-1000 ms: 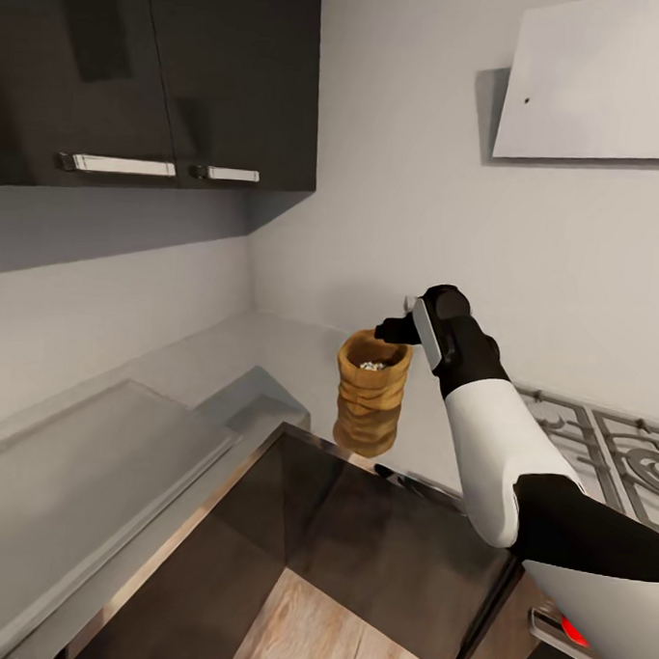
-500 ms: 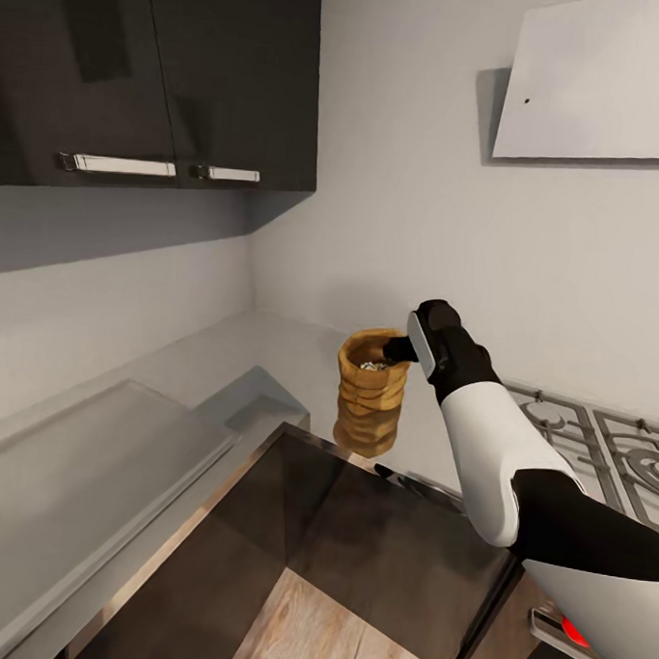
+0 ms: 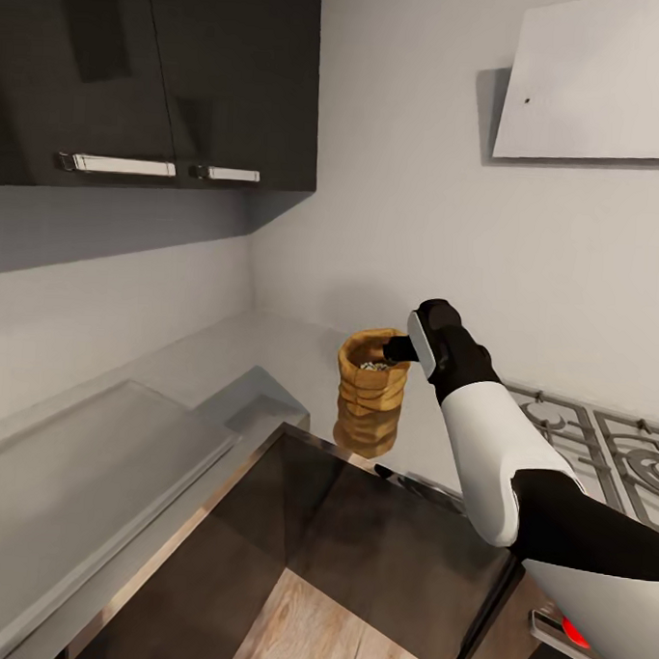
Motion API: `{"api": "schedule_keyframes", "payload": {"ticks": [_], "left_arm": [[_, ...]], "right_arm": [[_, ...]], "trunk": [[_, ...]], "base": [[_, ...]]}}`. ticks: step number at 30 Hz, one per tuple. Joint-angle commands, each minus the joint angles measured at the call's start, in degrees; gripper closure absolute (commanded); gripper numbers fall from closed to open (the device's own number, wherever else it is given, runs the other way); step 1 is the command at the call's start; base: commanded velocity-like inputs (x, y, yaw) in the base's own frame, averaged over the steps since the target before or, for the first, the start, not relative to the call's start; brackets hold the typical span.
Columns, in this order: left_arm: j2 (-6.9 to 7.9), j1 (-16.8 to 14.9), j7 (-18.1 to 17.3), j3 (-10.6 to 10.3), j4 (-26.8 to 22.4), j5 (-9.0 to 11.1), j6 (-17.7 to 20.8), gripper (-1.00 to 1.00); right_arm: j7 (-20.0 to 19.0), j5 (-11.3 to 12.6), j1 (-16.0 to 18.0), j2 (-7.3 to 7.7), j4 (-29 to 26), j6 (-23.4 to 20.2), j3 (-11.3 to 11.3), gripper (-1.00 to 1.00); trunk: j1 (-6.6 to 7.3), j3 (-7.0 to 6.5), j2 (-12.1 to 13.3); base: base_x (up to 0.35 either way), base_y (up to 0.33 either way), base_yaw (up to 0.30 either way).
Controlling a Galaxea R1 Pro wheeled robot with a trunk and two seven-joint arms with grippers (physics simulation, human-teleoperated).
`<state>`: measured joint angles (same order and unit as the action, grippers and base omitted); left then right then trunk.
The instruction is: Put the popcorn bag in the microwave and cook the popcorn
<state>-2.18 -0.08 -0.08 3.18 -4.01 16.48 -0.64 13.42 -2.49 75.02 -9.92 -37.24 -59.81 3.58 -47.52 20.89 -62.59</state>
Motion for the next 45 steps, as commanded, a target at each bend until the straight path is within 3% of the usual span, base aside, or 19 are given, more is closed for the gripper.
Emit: {"api": "schedule_keyframes", "payload": {"ticks": [1,13,29,30,33,34,36,39,45], "left_arm": [[-0.02,0.0,0.0,0.3,0.0,0.1,-0.1,-1.0],[-0.02,0.0,0.0,0.3,0.0,0.1,-0.1,-1.0],[-0.02,0.0,0.0,0.3,0.0,0.1,-0.1,-1.0],[-0.02,0.0,0.0,0.3,0.0,0.1,-0.1,-1.0],[-0.02,0.0,0.0,0.3,0.0,0.1,-0.1,-1.0],[-0.02,0.0,0.0,0.3,0.0,0.1,-0.1,-1.0],[-0.02,0.0,0.0,0.3,0.0,0.1,-0.1,-1.0],[-0.02,0.0,0.0,0.3,0.0,0.1,-0.1,-1.0],[-0.02,0.0,0.0,0.3,0.0,0.1,-0.1,-1.0]], "right_arm": [[0.0,-0.2,0.0,-0.08,0.0,-0.2,0.3,-1.0],[0.0,-0.3,0.0,-0.08,-0.1,-0.2,0.2,-1.0],[0.0,-0.4,0.0,-0.08,-0.1,-0.2,0.6,-1.0],[0.0,-0.4,0.0,-0.08,-0.1,-0.2,1.3,-1.0],[0.6,-0.5,0.0,-0.08,-0.1,-0.2,7.1,-1.0],[1.9,-0.7,0.0,-0.08,-0.2,-0.2,10.0,-1.0],[4.5,-0.8,0.0,-0.08,-0.2,-0.2,12.1,-1.0],[7.0,-0.6,0.0,-0.08,-0.2,-0.2,13.3,-1.0],[7.7,-0.6,0.0,-0.08,-0.2,-0.2,13.6,-1.0]], "trunk": [[-0.01,0.06,0.0],[-0.01,0.06,0.0],[-0.01,0.06,0.0],[-0.01,0.06,0.0],[-0.01,0.06,0.0],[-0.01,0.06,0.0],[-0.01,0.06,0.0],[-0.01,0.06,0.0],[-0.01,0.06,0.0]], "base": [[0.1,0.0,0.0],[0.058,0.0,0.008],[0.0,0.0,0.135],[0.0,0.0,0.002],[0.0,0.0,0.0],[0.0,0.0,0.0],[0.0,0.0,0.0],[0.0,0.0,0.0],[0.0,0.0,0.0]]}}
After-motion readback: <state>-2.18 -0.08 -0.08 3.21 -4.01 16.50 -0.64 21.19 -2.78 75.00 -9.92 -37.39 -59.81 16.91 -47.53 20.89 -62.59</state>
